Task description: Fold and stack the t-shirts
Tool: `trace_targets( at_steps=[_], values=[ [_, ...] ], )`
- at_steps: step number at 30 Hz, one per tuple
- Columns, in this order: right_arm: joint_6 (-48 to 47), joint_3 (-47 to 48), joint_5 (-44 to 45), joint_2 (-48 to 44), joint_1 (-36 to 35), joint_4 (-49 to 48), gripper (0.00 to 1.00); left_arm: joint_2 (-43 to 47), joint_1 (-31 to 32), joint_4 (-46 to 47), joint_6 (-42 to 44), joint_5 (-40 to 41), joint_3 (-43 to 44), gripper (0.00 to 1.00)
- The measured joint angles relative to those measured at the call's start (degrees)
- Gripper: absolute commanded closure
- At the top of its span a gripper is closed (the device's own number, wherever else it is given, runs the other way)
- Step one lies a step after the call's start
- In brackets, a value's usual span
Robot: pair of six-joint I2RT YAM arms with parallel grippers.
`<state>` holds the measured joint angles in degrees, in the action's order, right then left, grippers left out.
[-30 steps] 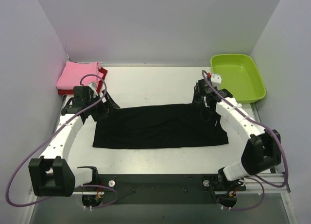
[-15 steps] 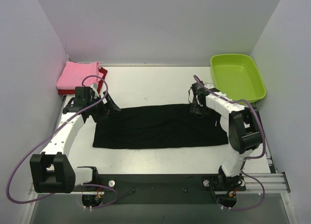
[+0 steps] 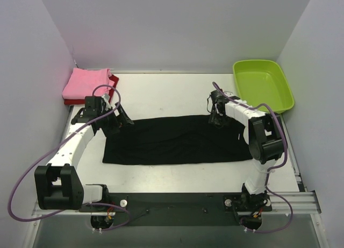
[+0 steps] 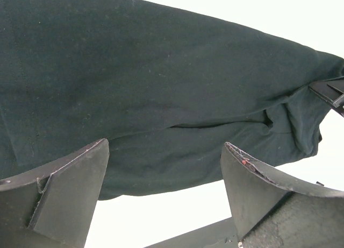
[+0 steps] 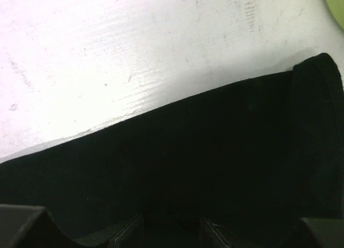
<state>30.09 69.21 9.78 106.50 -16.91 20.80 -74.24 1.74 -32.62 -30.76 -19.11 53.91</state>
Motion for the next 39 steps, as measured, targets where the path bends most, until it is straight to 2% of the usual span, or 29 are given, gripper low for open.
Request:
trace_targets(
  at_steps=[2,11,17,28,39],
  values=[
    [0.0,0.3,-0.3,0.3,0.0,-0.1,0.58,-0.1,0.0,0.0,0.0,0.0,0.0,0.06],
    [0.0,0.7,-1.2,0.3,0.0,-0.4,0.79,-0.7,-0.1,0.0,0.3,0.3,0.0,0.06],
    [0.1,0.7,-1.3,0.3,0.0,-0.4,1.00,-0.7,-0.2,0.0,0.5,0.4,0.0,0.06],
    [0.2,-1.0,-0.3,-2.5,-1.9,-0.3,1.00,-0.7,-0.3,0.0,1.0,0.5,-0.1,0.06],
    [1.0,-8.8,3.1,-17.3,-14.6,2.2,1.00,-0.4,-0.4,0.2,1.0,0.5,-0.7,0.06]
  ],
)
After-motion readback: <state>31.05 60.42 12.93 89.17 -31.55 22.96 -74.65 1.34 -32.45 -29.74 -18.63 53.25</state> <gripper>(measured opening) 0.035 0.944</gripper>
